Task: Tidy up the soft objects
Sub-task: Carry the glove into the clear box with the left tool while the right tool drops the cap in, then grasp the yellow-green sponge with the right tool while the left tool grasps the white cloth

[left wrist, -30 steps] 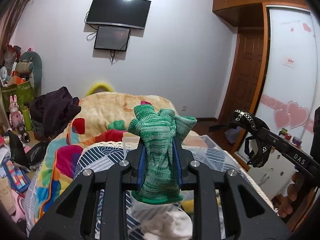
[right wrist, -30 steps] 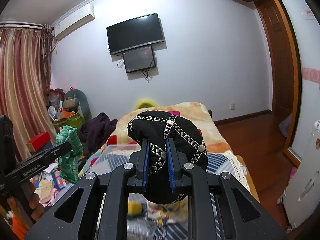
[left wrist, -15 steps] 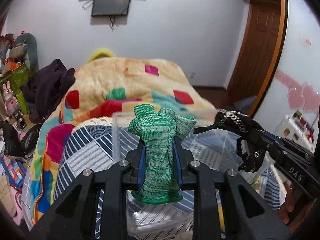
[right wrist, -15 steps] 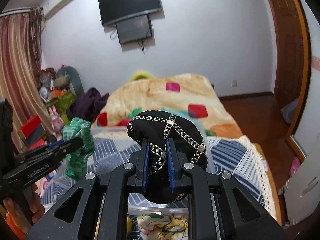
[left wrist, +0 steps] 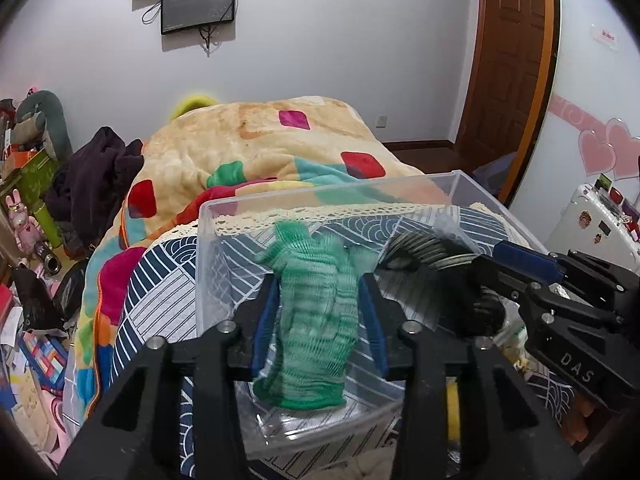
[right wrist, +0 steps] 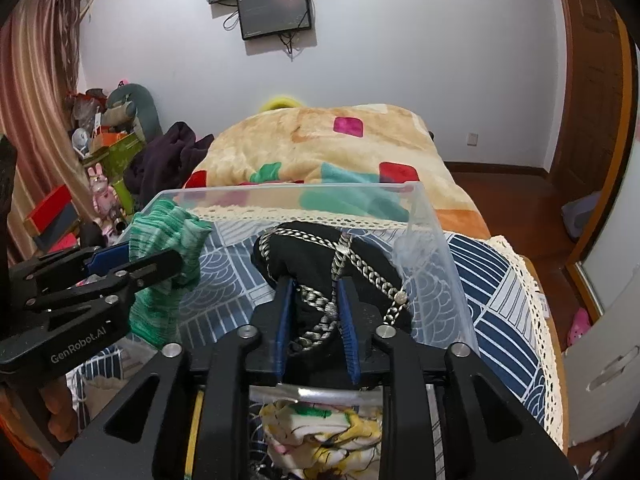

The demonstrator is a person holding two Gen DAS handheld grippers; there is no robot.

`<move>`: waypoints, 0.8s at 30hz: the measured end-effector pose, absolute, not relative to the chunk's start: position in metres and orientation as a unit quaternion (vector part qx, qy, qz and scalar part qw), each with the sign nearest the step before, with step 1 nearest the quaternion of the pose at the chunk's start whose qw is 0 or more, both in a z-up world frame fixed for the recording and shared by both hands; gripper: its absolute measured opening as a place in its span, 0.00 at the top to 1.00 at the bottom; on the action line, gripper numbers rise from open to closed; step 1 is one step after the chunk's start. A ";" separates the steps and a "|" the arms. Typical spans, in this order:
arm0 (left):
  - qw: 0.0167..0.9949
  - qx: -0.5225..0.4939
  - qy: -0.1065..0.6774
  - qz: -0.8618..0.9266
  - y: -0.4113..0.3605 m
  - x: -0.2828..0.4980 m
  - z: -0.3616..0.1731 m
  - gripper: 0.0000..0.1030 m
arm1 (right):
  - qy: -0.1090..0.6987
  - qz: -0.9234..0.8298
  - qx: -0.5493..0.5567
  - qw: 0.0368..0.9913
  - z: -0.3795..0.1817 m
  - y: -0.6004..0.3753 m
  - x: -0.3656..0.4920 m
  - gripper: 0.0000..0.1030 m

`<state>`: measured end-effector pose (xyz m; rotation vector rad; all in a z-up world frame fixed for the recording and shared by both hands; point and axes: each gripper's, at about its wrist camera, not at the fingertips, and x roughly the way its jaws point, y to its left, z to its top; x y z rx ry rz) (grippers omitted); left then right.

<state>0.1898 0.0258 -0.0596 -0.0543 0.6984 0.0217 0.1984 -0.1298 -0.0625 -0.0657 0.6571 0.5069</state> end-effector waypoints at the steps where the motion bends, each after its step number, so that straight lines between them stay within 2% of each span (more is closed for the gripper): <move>1: 0.940 -0.028 0.340 0.010 0.026 0.188 -0.059 0.50 | 0.316 0.246 -0.034 0.916 -0.061 -0.129 0.197 0.74; 2: 0.941 -0.030 0.336 0.010 0.027 0.186 -0.057 0.45 | 0.312 0.246 -0.035 0.917 -0.059 -0.130 0.196 0.70; 5: 0.947 -0.030 0.319 0.009 0.027 0.174 -0.047 0.38 | 0.293 0.245 -0.030 0.924 -0.051 -0.134 0.189 0.53; 9: 0.957 -0.027 0.288 0.008 0.026 0.151 -0.032 0.25 | 0.267 0.244 -0.018 0.932 -0.038 -0.141 0.179 0.44; 12: 0.964 -0.026 0.265 0.009 0.024 0.132 -0.024 0.13 | 0.248 0.246 -0.007 0.937 -0.029 -0.147 0.169 0.32; 14: 0.967 -0.028 0.255 0.011 0.025 0.121 -0.022 0.05 | 0.236 0.247 -0.004 0.940 -0.025 -0.149 0.162 0.29; 24: 0.961 -0.046 0.272 0.019 0.036 0.088 -0.048 0.05 | 0.245 0.273 0.000 0.930 -0.039 -0.142 0.141 0.26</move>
